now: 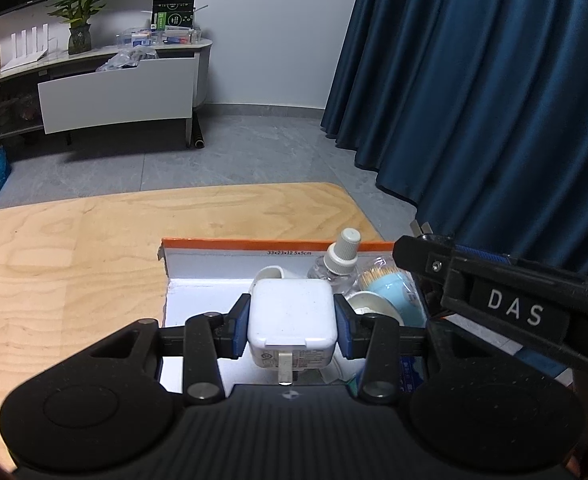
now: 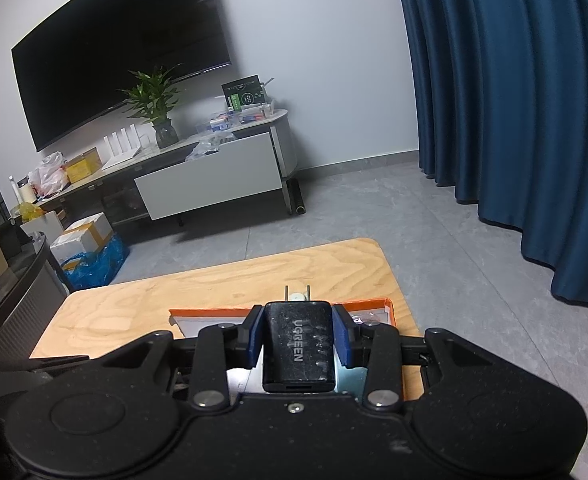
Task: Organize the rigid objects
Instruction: 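Hold both items low inside the box beside the blue tin, then open the right tool to release the black charger into the box, then open the left tool to release the white adapter into the box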
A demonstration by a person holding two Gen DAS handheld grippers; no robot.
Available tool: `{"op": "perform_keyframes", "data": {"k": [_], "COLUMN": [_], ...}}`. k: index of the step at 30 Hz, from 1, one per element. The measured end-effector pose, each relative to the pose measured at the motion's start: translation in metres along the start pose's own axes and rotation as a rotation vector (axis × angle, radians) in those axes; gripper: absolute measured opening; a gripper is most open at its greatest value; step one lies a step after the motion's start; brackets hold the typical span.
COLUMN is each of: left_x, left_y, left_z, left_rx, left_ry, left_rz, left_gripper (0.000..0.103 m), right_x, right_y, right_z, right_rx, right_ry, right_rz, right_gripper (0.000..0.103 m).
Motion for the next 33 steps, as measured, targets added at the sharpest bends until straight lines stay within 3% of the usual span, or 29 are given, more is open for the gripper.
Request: {"op": "perform_keyframes", "data": {"k": [4,25,28,33], "left_x": [0.002,-0.001,-0.002,-0.005], "left_y": [-0.001,0.016,0.018,0.013], "left_z": [0.003,-0.004,-0.008,-0.019], "left_rx": [0.001,-0.068,-0.064,-0.049], "left_ry": [-0.001,0.000,0.011,0.018], "left_rz": [0.000,0.012,0.023,0.008], "left_gripper": [0.042,0.043,0.059,0.061], "right_x": [-0.001,-0.009,-0.010,-0.011], "right_y": [0.003,0.022,0.021,0.021], "right_z": [-0.002,-0.047,-0.054,-0.065], "right_rx": [0.015,-0.034,-0.029,-0.028], "right_ry": [0.014,0.082,0.089,0.100], "right_rz": [0.005,0.049,0.046,0.046], "right_gripper": [0.054,0.060,0.062,0.070]}}
Point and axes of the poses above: each gripper's, at about its wrist camera, not at the fingertips, and z roughly the way its jaws point, y to its right, x to its top, the point moved 2 cm from there along z, roughly the way its jaws point, and after that the axes turned 1 degree about -x, right-handed, at the moved point
